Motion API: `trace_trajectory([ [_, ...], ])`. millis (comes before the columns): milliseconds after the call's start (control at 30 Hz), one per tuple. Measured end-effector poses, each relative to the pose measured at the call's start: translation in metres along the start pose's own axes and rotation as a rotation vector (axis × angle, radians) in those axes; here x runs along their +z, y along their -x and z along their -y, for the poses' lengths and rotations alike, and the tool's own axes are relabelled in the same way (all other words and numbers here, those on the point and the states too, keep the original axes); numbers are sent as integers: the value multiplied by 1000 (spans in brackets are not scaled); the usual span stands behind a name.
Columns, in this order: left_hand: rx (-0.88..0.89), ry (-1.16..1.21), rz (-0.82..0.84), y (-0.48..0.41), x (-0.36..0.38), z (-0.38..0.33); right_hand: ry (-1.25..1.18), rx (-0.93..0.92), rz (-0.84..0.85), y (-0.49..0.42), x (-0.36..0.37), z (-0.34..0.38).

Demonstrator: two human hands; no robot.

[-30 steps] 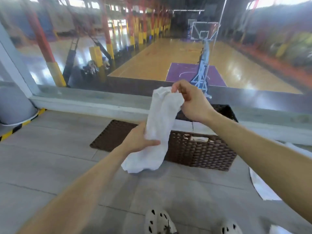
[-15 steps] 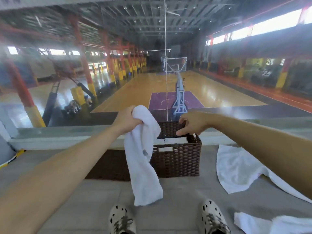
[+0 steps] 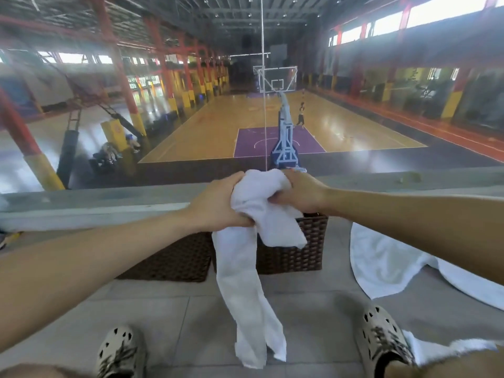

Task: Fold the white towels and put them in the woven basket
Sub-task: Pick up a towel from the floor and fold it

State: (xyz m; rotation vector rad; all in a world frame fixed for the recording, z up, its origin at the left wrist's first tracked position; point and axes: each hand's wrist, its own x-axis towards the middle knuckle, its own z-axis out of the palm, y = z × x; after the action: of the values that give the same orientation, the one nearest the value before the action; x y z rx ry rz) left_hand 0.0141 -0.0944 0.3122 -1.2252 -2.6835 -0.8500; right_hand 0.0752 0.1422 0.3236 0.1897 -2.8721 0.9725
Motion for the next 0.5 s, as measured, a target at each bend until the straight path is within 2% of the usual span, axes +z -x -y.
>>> trace_trajectory([
  [67, -135, 107, 243, 7, 10, 11, 213, -140, -86, -2, -6, 10],
  [100, -220, 269, 261, 10, 15, 14, 212, -187, -103, 0, -7, 12],
  [167, -381, 621, 158, 20, 30, 17, 189, -237, -98, 11, 2, 16],
  [200, -402, 692, 127, 25, 35, 16, 188, -256, -90, 20, 11, 18],
  [333, -380, 646, 131, 44, 48, 16, 120, -229, -104, 54, 40, 18],
  [500, -508, 591, -61, 45, 20, 15, 80, -18, -258, 61, 37, -6],
])
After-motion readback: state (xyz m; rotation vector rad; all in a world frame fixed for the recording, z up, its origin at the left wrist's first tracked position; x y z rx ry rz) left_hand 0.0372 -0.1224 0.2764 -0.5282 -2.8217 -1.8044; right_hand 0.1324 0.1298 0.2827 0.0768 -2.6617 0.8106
